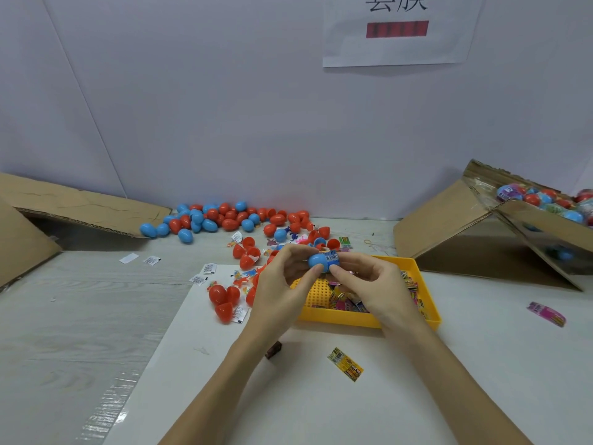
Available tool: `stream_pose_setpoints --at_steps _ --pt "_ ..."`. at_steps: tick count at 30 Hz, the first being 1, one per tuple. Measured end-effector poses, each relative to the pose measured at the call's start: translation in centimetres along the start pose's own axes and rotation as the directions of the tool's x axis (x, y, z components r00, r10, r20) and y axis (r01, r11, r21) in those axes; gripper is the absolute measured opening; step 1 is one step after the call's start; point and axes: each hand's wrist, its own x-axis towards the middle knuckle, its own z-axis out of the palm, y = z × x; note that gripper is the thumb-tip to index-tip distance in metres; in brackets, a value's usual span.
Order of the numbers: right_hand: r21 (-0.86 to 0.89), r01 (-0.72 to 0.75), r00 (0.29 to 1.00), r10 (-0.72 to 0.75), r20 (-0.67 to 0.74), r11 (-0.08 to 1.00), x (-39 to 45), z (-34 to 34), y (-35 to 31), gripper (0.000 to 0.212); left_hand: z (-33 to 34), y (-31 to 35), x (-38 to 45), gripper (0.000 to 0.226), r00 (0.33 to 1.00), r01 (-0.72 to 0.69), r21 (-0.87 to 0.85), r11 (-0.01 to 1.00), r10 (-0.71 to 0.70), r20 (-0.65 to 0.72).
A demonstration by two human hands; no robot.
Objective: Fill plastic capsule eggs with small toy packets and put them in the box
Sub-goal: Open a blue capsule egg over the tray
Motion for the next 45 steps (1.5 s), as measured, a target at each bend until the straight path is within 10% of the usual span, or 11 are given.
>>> stream_pose_setpoints --at_steps 45 --pt "-0.111 0.008 1.000 -0.009 -0.016 0.994 -0.5 0.6 -1.0 0.026 0.2 -0.4 -0.4 0.040 0.997 -0.081 -0.005 0.997 0.081 0.008"
